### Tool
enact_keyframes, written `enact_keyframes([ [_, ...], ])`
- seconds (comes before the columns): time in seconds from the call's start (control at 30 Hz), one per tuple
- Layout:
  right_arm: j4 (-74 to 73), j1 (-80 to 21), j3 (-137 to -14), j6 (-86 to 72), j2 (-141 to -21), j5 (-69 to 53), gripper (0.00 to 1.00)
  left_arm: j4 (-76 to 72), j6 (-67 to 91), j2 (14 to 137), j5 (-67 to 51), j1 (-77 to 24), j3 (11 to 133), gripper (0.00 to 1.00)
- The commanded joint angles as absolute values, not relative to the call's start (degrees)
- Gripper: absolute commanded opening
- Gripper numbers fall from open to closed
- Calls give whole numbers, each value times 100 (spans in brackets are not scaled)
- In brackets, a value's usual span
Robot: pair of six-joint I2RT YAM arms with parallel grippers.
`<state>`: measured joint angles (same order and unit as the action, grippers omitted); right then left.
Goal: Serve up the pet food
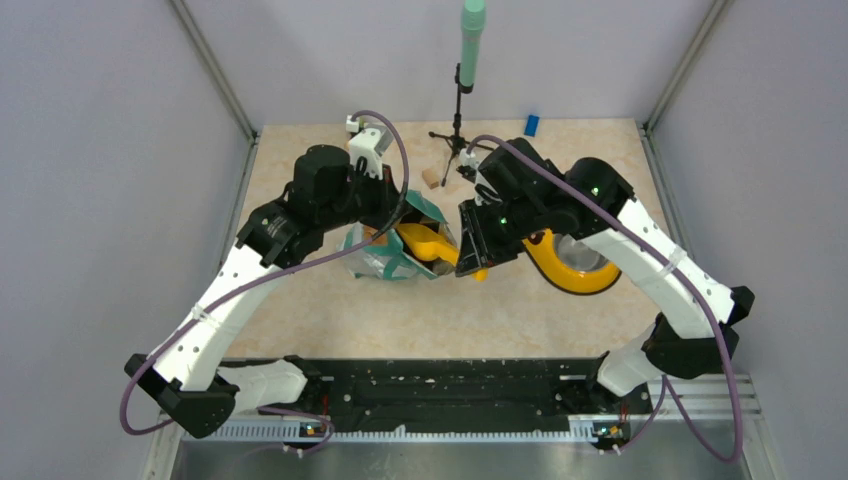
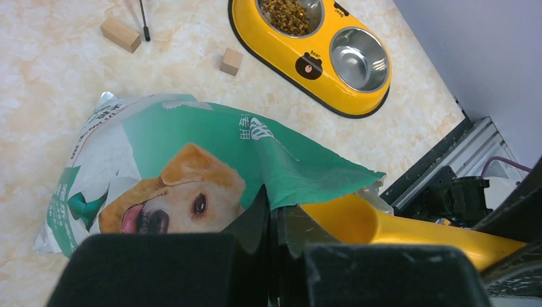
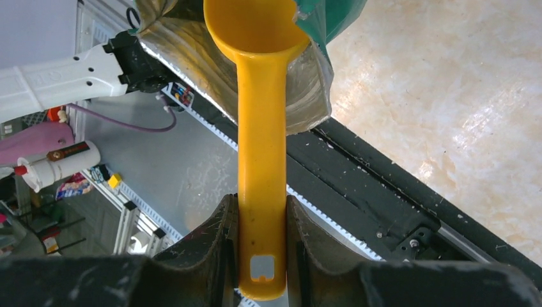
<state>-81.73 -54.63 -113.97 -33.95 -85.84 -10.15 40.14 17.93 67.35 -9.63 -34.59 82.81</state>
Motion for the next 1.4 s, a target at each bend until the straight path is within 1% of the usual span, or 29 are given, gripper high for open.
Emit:
enact_keyframes([
  [0.0,-8352,-5527,-11232,-3642,-8684,-860,0,3616,1854,6568,-897,-3509,8231,0],
  [0.13,-8360,-5581,-10826,-3589,-8795,-557,0,3556,1916,6616,-954,-3615,8162,0],
  [0.3,-7754,-5592,-9672,-3459,-8814,-436,0,3289,2222,6649,-1261,-3669,7757,0],
  [0.53,-6800,-5594,-9139,-3556,-8973,-430,0,3187,2312,6509,-1115,-3767,7533,0],
  [0.63,-6322,-5587,-8949,-3646,-9026,-341,0,3327,2232,6525,-1053,-3767,7630,0],
  [0.8,-5339,-5564,-8694,-3774,-9133,166,0,3359,2261,6579,-1110,-3771,7641,0],
  [1.0,-3638,-5572,-7761,-3720,-8788,848,0,3251,2351,6602,-1142,-3780,7691,0],
  [1.2,-3951,-5567,-7631,-3610,-8332,1041,0,3642,2535,6518,-1052,-3911,7450,0],
  [1.37,-4946,-5565,-7907,-3653,-8105,654,0,3811,2626,6544,-718,-3996,7388,0],
])
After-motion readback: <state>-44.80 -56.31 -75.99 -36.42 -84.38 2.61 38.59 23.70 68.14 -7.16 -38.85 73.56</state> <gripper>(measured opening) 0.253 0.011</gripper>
